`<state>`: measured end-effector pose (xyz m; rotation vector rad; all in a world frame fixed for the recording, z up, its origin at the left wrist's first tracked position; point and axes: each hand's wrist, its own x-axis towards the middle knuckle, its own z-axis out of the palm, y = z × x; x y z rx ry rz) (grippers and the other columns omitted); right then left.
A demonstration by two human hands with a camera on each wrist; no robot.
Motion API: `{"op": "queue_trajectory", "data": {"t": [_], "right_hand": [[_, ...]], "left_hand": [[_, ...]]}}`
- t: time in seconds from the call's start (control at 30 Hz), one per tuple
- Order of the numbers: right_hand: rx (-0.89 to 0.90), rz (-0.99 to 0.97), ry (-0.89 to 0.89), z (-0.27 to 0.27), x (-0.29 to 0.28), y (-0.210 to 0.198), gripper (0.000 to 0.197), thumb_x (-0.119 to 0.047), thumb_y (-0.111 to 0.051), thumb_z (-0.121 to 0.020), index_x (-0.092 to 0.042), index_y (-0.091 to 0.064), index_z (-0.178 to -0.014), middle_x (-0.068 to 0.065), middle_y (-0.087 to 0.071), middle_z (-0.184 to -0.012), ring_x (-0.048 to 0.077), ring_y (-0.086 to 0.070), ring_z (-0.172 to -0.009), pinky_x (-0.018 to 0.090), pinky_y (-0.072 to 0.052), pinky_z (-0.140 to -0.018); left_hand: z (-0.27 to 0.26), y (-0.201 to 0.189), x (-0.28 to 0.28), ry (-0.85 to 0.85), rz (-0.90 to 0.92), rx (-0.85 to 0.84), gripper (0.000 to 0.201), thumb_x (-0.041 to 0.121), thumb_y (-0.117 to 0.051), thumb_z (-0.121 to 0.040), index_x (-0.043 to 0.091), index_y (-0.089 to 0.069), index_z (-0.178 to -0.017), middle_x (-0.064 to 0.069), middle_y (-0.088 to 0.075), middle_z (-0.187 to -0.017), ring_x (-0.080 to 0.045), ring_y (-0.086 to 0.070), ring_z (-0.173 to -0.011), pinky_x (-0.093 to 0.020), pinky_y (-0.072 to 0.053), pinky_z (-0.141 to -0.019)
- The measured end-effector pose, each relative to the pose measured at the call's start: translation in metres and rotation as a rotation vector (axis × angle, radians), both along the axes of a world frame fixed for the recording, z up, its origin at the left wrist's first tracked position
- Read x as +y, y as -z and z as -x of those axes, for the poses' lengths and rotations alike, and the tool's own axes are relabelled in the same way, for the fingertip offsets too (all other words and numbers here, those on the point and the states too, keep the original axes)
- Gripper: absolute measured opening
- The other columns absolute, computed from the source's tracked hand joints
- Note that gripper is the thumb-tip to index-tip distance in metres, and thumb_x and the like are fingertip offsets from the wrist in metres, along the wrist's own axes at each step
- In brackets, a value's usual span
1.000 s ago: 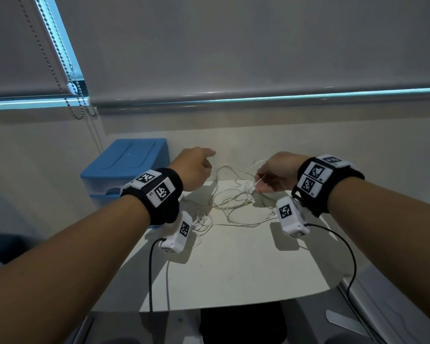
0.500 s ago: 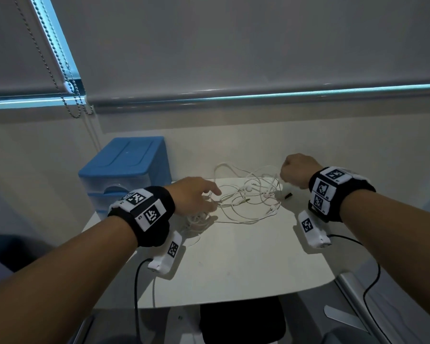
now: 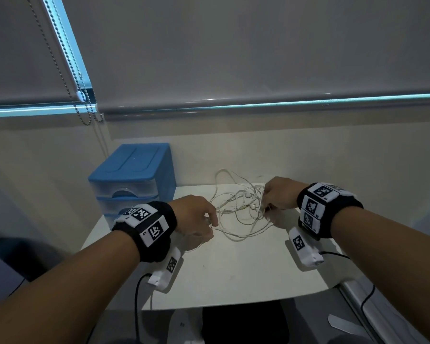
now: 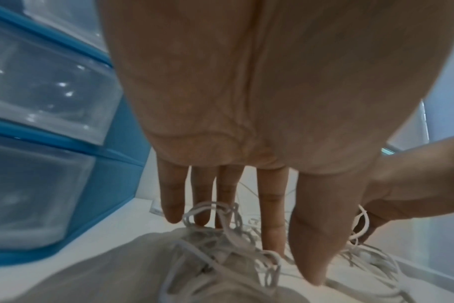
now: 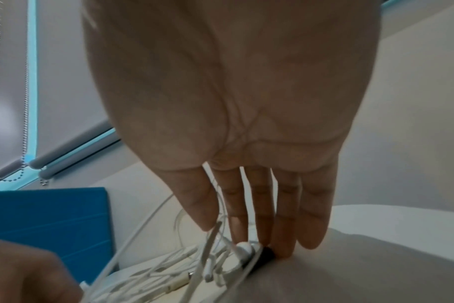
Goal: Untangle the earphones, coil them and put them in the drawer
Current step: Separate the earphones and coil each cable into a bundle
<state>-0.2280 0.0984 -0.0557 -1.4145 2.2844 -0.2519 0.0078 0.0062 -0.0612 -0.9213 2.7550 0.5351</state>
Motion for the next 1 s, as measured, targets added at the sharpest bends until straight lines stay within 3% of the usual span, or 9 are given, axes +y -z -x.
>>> {"op": "queue_trajectory", "data": {"t": [0.13,0.27,0.4,0.47,0.57,0.67,0.8,0.9,1.0], "right_hand": [[-0.013,0.026,0.044,-0.002,0.003,-0.001,0.015,-0.014,-0.064,-0.09,0.0,-0.067,-0.092,0.017,-0.071,-0.091,0.032,-0.069,-0.082,0.038,-0.057,-0.07],[0.021,0.015,0.088,-0.006,0.012,-0.012,0.013,-0.01,-0.062,-0.085,-0.004,-0.055,-0.076,0.012,-0.059,-0.07,0.027,-0.055,-0.058,0.028,-0.046,-0.057],[0.138,-0.147,-0.107,-0.024,0.024,-0.013,0.021,-0.023,-0.071,-0.085,-0.005,-0.066,-0.095,0.01,-0.068,-0.087,0.025,-0.058,-0.066,0.029,-0.048,-0.059],[0.233,-0.206,-0.176,-0.031,0.026,-0.005,0.029,-0.026,-0.074,-0.077,-0.015,-0.07,-0.104,0.004,-0.073,-0.104,0.021,-0.067,-0.081,0.029,-0.057,-0.071],[0.307,-0.176,-0.259,-0.034,0.027,0.004,0.023,-0.023,-0.073,-0.075,-0.022,-0.071,-0.098,-0.005,-0.071,-0.109,0.016,-0.067,-0.099,0.031,-0.059,-0.085],[0.274,-0.151,-0.32,-0.034,0.03,0.002,0.015,-0.016,-0.07,-0.08,-0.026,-0.065,-0.089,-0.007,-0.066,-0.1,0.013,-0.061,-0.086,0.026,-0.052,-0.074],[0.169,-0.153,-0.282,-0.03,0.032,0.001,0.021,-0.01,-0.066,-0.077,-0.026,-0.063,-0.09,-0.013,-0.061,-0.081,0.007,-0.057,-0.061,0.03,-0.054,-0.072],[0.12,-0.201,-0.321,-0.027,0.033,-0.002,0.016,-0.018,-0.075,-0.076,-0.027,-0.066,-0.086,-0.01,-0.066,-0.077,0.01,-0.057,-0.058,0.03,-0.051,-0.068],[0.029,-0.236,-0.352,-0.027,0.031,-0.005,0.013,-0.021,-0.08,-0.076,-0.026,-0.074,-0.086,-0.005,-0.065,-0.071,0.012,-0.052,-0.058,0.029,-0.043,-0.063]], "left_hand": [[-0.009,-0.001,0.002,-0.016,-0.043,0.008,0.018,0.028,-0.074,-0.085,0.029,-0.077,-0.102,0.017,-0.061,-0.089,-0.002,-0.059,-0.081,-0.023,-0.05,-0.076],[-0.014,-0.002,0.002,0.008,-0.034,0.014,0.009,0.03,-0.074,-0.088,0.03,-0.078,-0.096,0.017,-0.06,-0.087,-0.005,-0.059,-0.084,-0.022,-0.045,-0.074],[-0.018,0.001,0.003,0.04,-0.027,0.006,0.01,0.026,-0.072,-0.089,0.031,-0.08,-0.093,0.017,-0.056,-0.084,-0.004,-0.055,-0.079,-0.023,-0.042,-0.073],[-0.02,0.0,0.004,0.052,-0.031,0.021,0.012,0.026,-0.071,-0.09,0.028,-0.081,-0.096,0.017,-0.056,-0.085,-0.005,-0.056,-0.08,-0.023,-0.042,-0.072],[-0.025,-0.006,0.005,0.016,-0.069,0.097,0.017,0.034,-0.067,-0.094,0.025,-0.075,-0.107,0.011,-0.062,-0.104,-0.011,-0.061,-0.095,-0.028,-0.049,-0.085],[-0.031,-0.01,0.004,-0.055,-0.031,0.104,0.027,0.039,-0.06,-0.099,0.028,-0.062,-0.124,0.0,-0.053,-0.128,-0.019,-0.054,-0.112,-0.034,-0.044,-0.101],[-0.036,-0.008,0.006,-0.112,0.01,0.131,0.036,0.02,-0.05,-0.104,0.024,-0.052,-0.14,-0.005,-0.049,-0.14,-0.023,-0.05,-0.121,-0.028,-0.037,-0.095],[-0.039,-0.005,0.008,-0.114,0.025,0.08,0.042,0.018,-0.053,-0.102,0.024,-0.049,-0.143,-0.005,-0.048,-0.139,-0.021,-0.049,-0.117,-0.025,-0.035,-0.092],[-0.038,0.004,0.01,-0.094,0.06,-0.082,0.061,0.036,-0.073,-0.084,0.037,-0.046,-0.139,0.002,-0.045,-0.127,-0.019,-0.052,-0.105,-0.036,-0.049,-0.097]]}}
